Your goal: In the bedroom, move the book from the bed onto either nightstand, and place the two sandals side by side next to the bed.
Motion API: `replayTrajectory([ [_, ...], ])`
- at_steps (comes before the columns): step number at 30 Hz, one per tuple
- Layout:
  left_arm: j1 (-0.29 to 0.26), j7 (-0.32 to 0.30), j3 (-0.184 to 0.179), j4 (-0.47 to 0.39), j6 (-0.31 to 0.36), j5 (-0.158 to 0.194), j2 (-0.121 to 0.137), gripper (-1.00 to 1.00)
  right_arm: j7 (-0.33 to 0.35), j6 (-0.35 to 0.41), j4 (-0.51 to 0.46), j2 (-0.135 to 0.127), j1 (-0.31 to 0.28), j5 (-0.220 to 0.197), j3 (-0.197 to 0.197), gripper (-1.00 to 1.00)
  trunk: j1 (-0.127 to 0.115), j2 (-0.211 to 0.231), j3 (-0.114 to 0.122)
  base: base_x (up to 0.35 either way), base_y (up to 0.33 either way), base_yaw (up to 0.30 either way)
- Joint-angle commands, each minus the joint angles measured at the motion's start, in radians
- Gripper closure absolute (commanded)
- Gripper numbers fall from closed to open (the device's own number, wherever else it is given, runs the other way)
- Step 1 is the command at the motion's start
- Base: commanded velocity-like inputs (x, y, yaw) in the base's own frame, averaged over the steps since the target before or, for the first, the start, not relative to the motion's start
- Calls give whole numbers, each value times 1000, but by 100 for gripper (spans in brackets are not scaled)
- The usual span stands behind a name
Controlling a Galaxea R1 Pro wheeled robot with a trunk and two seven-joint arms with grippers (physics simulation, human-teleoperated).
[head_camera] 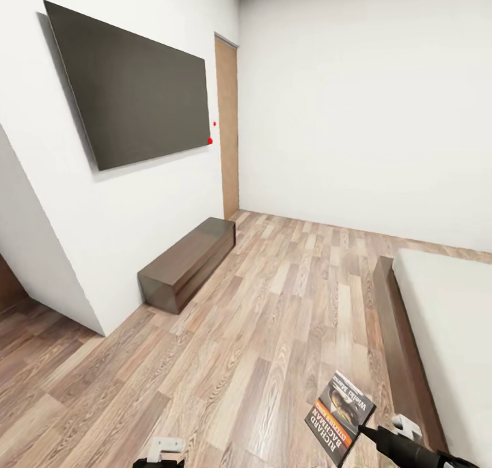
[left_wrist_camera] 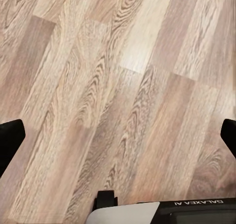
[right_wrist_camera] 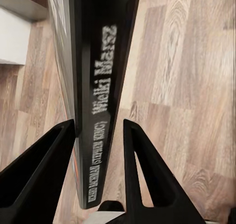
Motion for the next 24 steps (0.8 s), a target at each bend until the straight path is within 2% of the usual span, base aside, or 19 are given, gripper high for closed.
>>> replayTrajectory([
  [1,-1,-1,8,1,-3,-10,0,-100,5,8,3,0,-2,-11,1,100,1,-2,-2,0,0,-290],
  [12,-1,-1,9,1,-3,-10,-12,-100,4,8,3,0,-2,-11,1,100,1,-2,-2,0,0,-290],
  [24,-1,-1,9,1,-3,-10,-14,-100,4,9,3,0,-2,-11,1,100,1,-2,-2,0,0,-280],
])
